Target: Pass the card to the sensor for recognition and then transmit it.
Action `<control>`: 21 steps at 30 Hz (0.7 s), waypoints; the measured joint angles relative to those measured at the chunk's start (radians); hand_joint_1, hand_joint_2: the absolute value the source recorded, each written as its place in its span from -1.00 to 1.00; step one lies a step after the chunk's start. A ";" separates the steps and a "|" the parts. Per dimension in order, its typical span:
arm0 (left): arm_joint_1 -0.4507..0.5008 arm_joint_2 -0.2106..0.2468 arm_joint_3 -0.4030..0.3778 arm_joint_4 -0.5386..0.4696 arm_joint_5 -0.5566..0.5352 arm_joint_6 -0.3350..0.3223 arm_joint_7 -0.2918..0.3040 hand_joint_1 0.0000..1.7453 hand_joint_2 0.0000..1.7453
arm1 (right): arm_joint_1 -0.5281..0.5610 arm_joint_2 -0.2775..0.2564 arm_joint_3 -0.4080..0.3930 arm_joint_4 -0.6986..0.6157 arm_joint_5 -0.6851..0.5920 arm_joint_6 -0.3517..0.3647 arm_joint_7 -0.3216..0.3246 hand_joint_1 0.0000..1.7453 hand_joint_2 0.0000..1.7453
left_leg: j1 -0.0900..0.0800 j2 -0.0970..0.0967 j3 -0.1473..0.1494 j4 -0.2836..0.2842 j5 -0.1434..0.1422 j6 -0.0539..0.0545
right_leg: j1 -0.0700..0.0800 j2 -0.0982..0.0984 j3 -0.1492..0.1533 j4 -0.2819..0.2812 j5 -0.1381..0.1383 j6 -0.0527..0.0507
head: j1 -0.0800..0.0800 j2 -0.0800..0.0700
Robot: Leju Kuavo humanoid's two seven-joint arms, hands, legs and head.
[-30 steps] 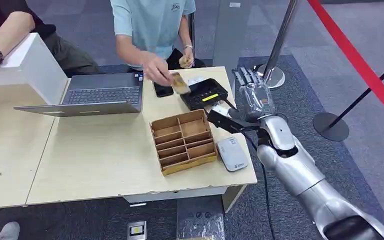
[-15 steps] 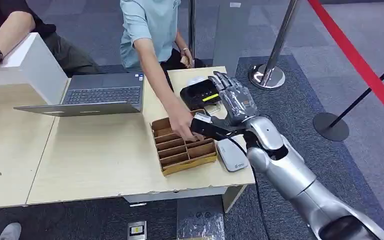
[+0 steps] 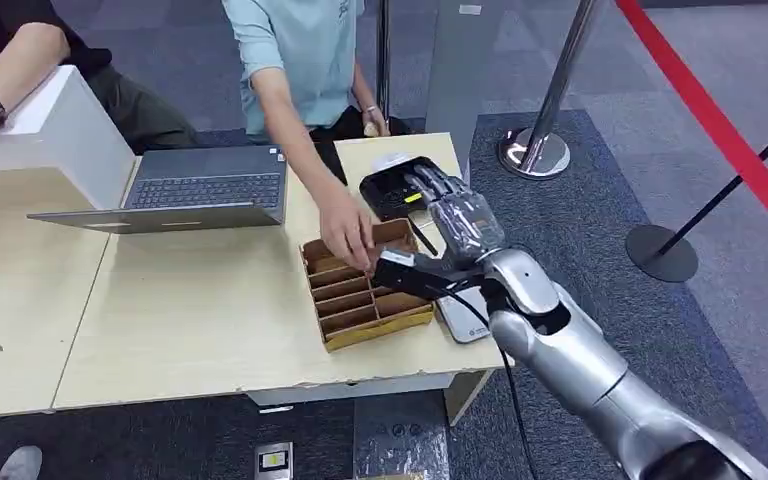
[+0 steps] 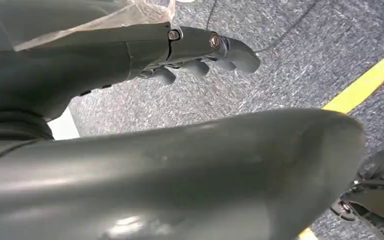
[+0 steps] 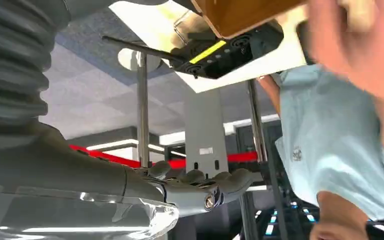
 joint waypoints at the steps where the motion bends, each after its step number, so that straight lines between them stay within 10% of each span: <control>1: 0.000 0.000 0.000 0.000 0.000 0.000 -0.001 -1.00 -1.00 | 0.002 -0.001 0.002 0.000 0.000 0.004 0.002 -1.00 1.00 | 0.000 0.000 0.000 0.000 0.000 0.000 | 0.000 0.000 0.000 0.000 0.000 0.000 | 0.000 0.000; 21: -0.002 0.002 -0.009 -0.001 0.003 0.000 -0.005 -1.00 -1.00 | 0.055 -0.002 0.046 -0.027 0.003 0.038 0.018 -1.00 1.00 | 0.000 0.000 0.000 0.000 0.000 0.000 | 0.000 0.000 0.000 0.000 0.000 0.000 | 0.000 0.000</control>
